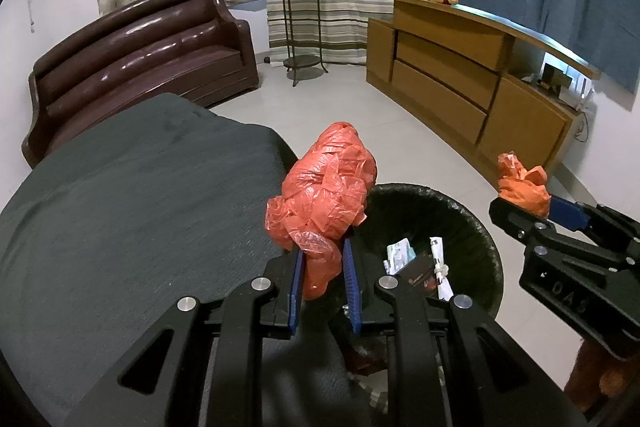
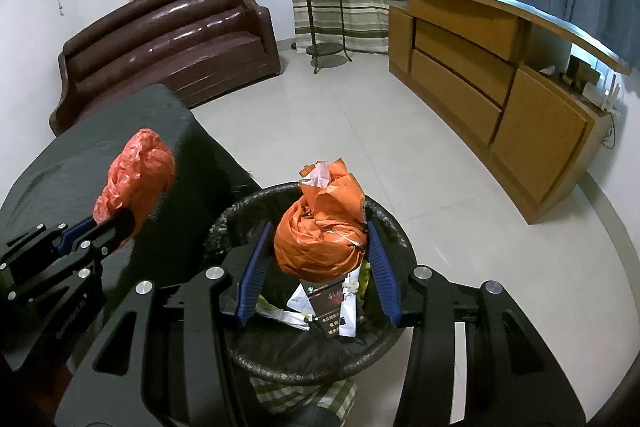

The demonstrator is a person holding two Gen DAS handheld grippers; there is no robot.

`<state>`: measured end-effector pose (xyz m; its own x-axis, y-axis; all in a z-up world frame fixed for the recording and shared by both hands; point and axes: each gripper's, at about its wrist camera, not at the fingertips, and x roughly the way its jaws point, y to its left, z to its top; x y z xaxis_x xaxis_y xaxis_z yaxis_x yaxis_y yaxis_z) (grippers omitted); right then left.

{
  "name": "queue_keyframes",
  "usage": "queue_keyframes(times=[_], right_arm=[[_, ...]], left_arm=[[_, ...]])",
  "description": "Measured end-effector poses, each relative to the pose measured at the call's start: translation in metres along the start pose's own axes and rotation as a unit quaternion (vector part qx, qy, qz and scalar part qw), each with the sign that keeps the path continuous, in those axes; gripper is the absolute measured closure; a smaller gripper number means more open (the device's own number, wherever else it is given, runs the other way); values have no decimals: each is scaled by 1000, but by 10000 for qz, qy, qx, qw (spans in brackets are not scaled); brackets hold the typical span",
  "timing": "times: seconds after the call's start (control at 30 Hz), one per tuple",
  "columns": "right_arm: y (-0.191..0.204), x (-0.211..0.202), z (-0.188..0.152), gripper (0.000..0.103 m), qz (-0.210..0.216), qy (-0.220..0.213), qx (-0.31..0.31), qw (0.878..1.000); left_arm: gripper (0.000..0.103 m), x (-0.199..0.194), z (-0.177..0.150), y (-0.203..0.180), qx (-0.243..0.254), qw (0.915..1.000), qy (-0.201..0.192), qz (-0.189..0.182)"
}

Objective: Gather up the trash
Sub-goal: 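Carry the red and orange bags over the bin with both grippers, then open both grippers to drop the red and orange bags into the bin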

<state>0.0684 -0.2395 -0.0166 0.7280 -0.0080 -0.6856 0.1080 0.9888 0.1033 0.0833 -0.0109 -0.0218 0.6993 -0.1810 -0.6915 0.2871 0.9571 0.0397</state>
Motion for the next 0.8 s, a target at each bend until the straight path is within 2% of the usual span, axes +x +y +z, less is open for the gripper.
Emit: queue_keyframes(times=[0.27,0.33,0.43,0.53,0.8], right_arm=[[-4,10,3,55,-32,24,64,10000],[-5,12,3,45,-61,6,93,9999],[-7,15,3,44,-72,11,133,9999],[-8,16,3,44,-86,24,154,9998],[-10,19,2,44,-119,58,227,9997]], left_arm=[[84,11,6,-2,34,10000,30,-17],[81,10,4,-1,37,10000,64,-48],[71,11,6,-1,17,10000,88,-42],[68,13,7,-2,44,10000,81,-34],[51,15,10,-1,-11,10000,76,-50]])
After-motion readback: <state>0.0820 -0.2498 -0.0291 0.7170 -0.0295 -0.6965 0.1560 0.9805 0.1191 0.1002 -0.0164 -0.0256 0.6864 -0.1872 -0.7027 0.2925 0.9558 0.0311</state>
